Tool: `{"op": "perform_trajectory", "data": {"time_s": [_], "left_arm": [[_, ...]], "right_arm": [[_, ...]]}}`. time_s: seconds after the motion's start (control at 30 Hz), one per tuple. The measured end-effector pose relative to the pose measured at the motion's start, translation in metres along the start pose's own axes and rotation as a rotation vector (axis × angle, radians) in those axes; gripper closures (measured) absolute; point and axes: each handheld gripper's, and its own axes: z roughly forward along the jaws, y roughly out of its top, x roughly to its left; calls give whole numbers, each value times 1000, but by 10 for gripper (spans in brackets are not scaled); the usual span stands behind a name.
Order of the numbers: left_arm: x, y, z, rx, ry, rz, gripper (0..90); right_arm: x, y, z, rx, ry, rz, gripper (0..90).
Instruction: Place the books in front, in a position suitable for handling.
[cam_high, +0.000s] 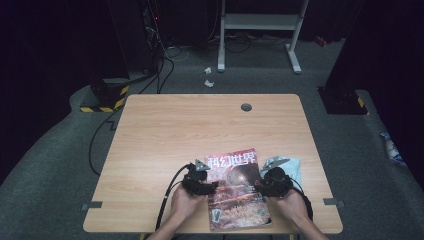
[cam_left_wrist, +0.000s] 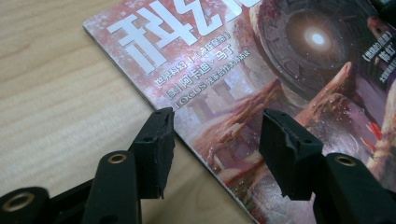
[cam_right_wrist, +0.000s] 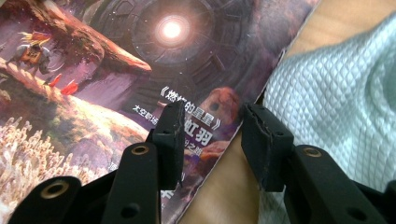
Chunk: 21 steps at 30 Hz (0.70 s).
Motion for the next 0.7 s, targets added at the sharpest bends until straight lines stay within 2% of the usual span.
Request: {"op": "perform_trajectory", "data": {"time_s": [0.23,0.37,0.53,0.6,0.7], "left_arm": [[21,17,12,-14,22,-18,437],[39,32,22,-19,33,-36,429],[53,46,32,-26,50,-59,423],[57,46,32,-38,55,-65,421],[57,43,28,-26,46,-69,421]], "right_arm": [[-5,20,11,-9,-19,33,595],[-10,37,19,-5,-39,42,593],[-14,58,29,12,-62,48,589],[-15,63,31,14,-67,45,588],[-14,65,31,9,-69,64,596]]}}
